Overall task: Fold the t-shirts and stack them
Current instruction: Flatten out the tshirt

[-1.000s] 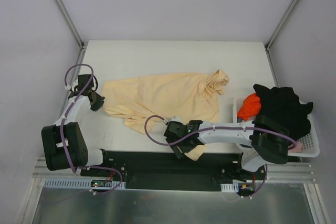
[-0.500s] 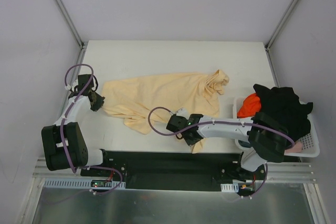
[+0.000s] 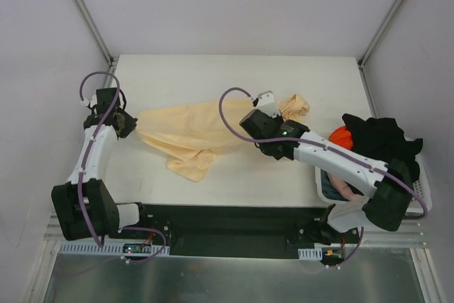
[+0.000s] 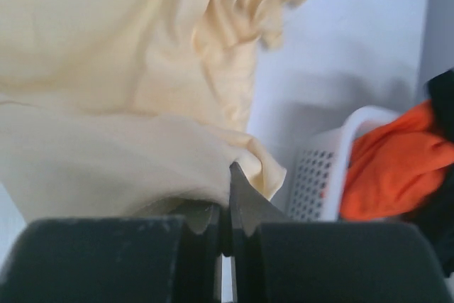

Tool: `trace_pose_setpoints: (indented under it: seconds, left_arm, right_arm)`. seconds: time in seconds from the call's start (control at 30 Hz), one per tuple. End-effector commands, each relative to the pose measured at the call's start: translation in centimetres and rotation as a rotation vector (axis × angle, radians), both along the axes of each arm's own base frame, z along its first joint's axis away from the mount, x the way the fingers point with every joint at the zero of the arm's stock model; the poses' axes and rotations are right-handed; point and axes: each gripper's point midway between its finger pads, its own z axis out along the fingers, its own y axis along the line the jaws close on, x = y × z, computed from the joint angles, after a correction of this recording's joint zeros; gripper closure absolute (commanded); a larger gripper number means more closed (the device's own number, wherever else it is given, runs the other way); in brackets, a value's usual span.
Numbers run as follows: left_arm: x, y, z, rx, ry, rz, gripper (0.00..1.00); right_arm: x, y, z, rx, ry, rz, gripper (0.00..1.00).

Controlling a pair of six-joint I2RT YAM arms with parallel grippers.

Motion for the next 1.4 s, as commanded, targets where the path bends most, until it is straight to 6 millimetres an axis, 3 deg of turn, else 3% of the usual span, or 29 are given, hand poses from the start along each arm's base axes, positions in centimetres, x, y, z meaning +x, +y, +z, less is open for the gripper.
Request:
trace_pose_setpoints:
  seconds: [0.0,0.07,0.13,0.2,0.23,0.27,0.3,0.33,0.37,0.4,0.47,0.6,0.63,0.67,0.7,0.73,0.77,0.87,0.9,1.0,1.1,1.13,1.17,1.2,1.23,1.27,1.3,1.33,1.37]
  left_arm:
    - [-0.1,-0.2,8.9,0.040,-0.209,0.006,1.00]
    - [-0.7,-0.6,12.5,0.039,-0.300,0.010,0.99]
    - [-1.9,-1.0,15.0,0.032,-0.354,0.008,0.98]
    - [-2.5,-1.3,19.0,0.036,-0.445,-0.001,0.98]
    - [-3.6,-1.5,20.4,0.040,-0.467,-0.002,0.98]
    - [-4.3,-1.6,23.5,0.052,-0.539,-0.004,0.98]
    - [-5.1,-1.8,25.2,0.057,-0.579,-0.009,0.98]
    - [-6.4,-2.1,27.1,0.067,-0.631,-0.017,0.98]
    - [-7.6,-2.3,30.4,0.088,-0.716,-0.027,0.95]
    - [-8.7,-2.5,32.1,0.099,-0.766,-0.035,0.94]
    - [-11.9,-3.0,36.9,0.131,-0.910,-0.039,0.94]
    - [-17.3,-4.2,43.6,0.188,-1.121,-0.078,0.93]
    - [-18.2,-4.5,44.8,0.201,-1.152,-0.093,0.93]
    - [-20.2,-4.8,47.0,0.234,-1.221,-0.101,0.93]
    - [-20.9,-4.9,47.8,0.246,-1.240,-0.102,0.93]
    - [-21.4,-4.8,48.6,0.258,-1.261,-0.098,0.93]
    - [-22.8,-4.9,50.0,0.273,-1.307,-0.090,0.93]
    - [-23.7,-4.7,51.9,0.297,-1.354,-0.074,0.94]
    - [-23.6,-4.7,52.3,0.298,-1.358,-0.073,0.94]
    - [-21.0,-4.1,52.3,0.300,-1.314,-0.066,0.94]
    - [-15.3,-2.9,50.6,0.290,-1.197,-0.063,0.94]
    - [-12.2,-2.6,49.4,0.275,-1.132,-0.079,0.94]
    - [-9.6,-2.4,47.8,0.269,-1.076,-0.099,0.92]
    - [-7.5,-2.2,46.4,0.256,-1.030,-0.110,0.91]
    - [-4.1,-1.8,44.2,0.239,-0.958,-0.118,0.91]
    - [-1.1,-1.2,41.3,0.230,-0.891,-0.115,0.90]
    - [2.1,-0.5,38.3,0.219,-0.809,-0.107,0.88]
    - [4.0,0.7,35.9,0.241,-0.740,-0.066,0.88]
    - [5.8,1.4,33.0,0.253,-0.667,-0.057,0.86]
  right_arm:
    - [3.0,-3.7,12.3,0.026,-0.318,-0.044,0.99]
    - [3.3,-5.1,15.5,0.029,-0.373,-0.036,0.99]
    - [2.6,-7.0,19.3,0.066,-0.461,-0.060,0.99]
    - [1.3,-8.9,24.0,0.131,-0.566,-0.057,0.99]
    - [0.9,-8.9,25.2,0.171,-0.589,-0.017,0.99]
    - [0.4,-9.1,27.6,0.208,-0.637,0.023,0.99]
    - [-0.3,-9.3,29.0,0.250,-0.666,0.065,0.99]
    - [-1.6,-8.8,31.0,0.328,-0.702,0.169,0.99]
    - [-2.5,-9.0,32.4,0.363,-0.727,0.220,0.99]
    - [-3.8,-9.7,35.0,0.426,-0.779,0.253,0.99]
    - [-6.4,-10.5,37.8,0.533,-0.845,0.334,0.99]
    - [-10.8,-11.5,43.7,0.686,-0.989,0.506,0.99]
    - [-13.1,-12.3,46.4,0.733,-1.045,0.580,0.99]
    - [-13.1,-11.4,46.2,0.708,-1.003,0.618,0.99]
    - [-13.7,-11.4,47.0,0.714,-1.007,0.654,1.00]
    - [-15.1,-12.8,49.0,0.731,-1.062,0.665,0.99]
    - [-15.2,-12.6,49.1,0.714,-1.059,0.685,0.99]
    - [-14.9,-12.7,50.6,0.684,-1.097,0.680,0.99]
    - [-14.2,-12.2,50.8,0.658,-1.097,0.675,0.99]
    - [-11.7,-13.5,51.7,0.544,-1.155,0.531,0.99]
    - [-7.2,-12.2,51.4,0.356,-1.145,0.409,1.00]
    - [-4.5,-10.0,50.3,0.266,-1.096,0.394,1.00]
    - [-3.0,-9.3,50.2,0.221,-1.099,0.358,0.99]
    - [-0.6,-8.7,48.6,0.127,-1.051,0.313,0.99]
    - [1.6,-7.5,47.2,0.096,-1.011,0.304,0.99]
    - [5.0,-5.5,44.6,0.056,-0.940,0.305,0.99]
    - [8.0,-5.2,42.5,0.069,-0.895,0.280,0.99]
    - [10.5,-4.6,40.1,0.063,-0.839,0.277,0.99]
    - [14.6,-2.8,36.0,0.049,-0.746,0.281,1.00]
